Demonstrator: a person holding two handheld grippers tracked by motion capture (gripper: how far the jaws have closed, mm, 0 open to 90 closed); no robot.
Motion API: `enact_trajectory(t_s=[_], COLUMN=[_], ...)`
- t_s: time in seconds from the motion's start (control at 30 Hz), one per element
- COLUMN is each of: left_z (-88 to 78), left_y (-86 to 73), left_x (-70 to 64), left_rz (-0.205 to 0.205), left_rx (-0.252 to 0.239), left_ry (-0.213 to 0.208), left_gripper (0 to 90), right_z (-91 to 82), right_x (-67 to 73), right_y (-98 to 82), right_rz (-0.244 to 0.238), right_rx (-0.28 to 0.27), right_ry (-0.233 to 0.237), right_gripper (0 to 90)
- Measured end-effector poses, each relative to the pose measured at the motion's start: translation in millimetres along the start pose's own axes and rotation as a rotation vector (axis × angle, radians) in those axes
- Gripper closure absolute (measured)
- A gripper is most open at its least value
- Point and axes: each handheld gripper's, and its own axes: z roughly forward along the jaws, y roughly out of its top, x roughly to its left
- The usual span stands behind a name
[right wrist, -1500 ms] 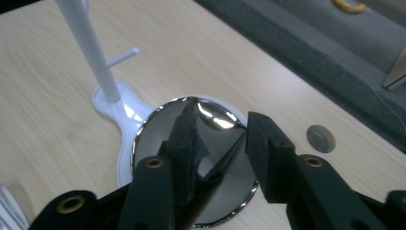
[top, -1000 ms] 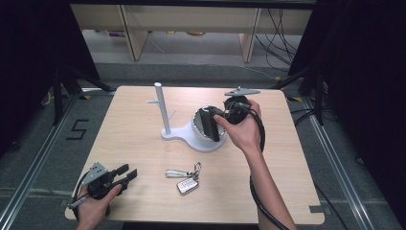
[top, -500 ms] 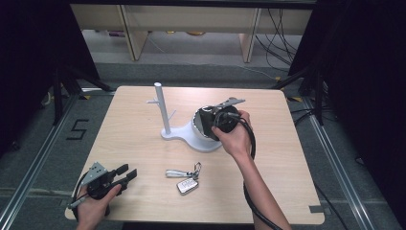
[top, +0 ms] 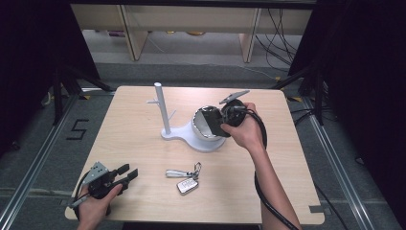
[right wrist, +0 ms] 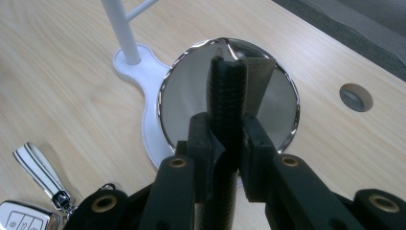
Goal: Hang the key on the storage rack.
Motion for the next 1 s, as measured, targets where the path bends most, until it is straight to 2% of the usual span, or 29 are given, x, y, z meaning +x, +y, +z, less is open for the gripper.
enact_trajectory(t_s=[0.13,0.27,0.37,0.4,0.43,0.5,0.53,0.57,0.6,0.73,0.83,0.93,1.0], left_z=[0.8,0.2,0.9,1.4,1.7,1.4,1.1,1.3,1.1,1.2,1.1,-0.2,0.3], left_y=[0.1,0.0,0.1,0.1,0.2,0.4,0.6,0.5,0.4,0.1,0.0,0.2,-0.1], left_x=[-0.5,0.0,1.5,1.2,0.7,-0.5,-0.8,-0.8,-0.8,0.9,0.9,1.1,2.0], left_rz=[0.002,0.0,0.0,-0.002,-0.003,-0.002,0.0,0.001,-0.001,-0.004,-0.003,-0.001,-0.005], left_rx=[0.005,0.002,0.002,0.001,0.0,0.004,0.011,0.011,0.011,0.004,0.0,0.003,-0.001], left_ry=[-0.003,0.0,-0.006,-0.006,-0.006,0.0,0.003,0.001,0.002,-0.002,-0.009,-0.002,-0.002], left_gripper=[51.0,51.0,50.9,50.9,50.9,50.9,50.9,50.9,50.9,50.9,50.9,50.8,50.9], right_z=[0.1,-4.2,-11.4,-12.8,-14.1,-13.7,-9.0,-9.0,-5.0,1.7,13.5,23.5,24.6], right_x=[0.8,-1.0,-0.9,0.4,1.3,1.5,1.0,1.0,0.6,-0.7,-8.6,-13.9,-13.4], right_y=[2.3,3.5,3.3,3.9,4.6,4.8,5.4,5.4,5.4,6.8,6.8,4.0,3.5], right_rz=[-0.01,-0.054,-0.066,-0.047,-0.059,-0.068,-0.092,-0.092,-0.098,-0.086,-0.095,-0.049,-0.048], right_rx=[0.011,0.019,0.009,0.004,-0.002,-0.003,0.019,0.019,0.02,0.023,0.03,0.031,0.026], right_ry=[-0.002,-0.007,0.01,0.02,0.039,0.03,0.015,0.015,0.034,0.05,0.027,0.001,-0.006], right_gripper=[78.4,78.6,78.9,79.0,79.0,79.0,79.0,79.0,79.0,78.8,78.2,76.8,75.8])
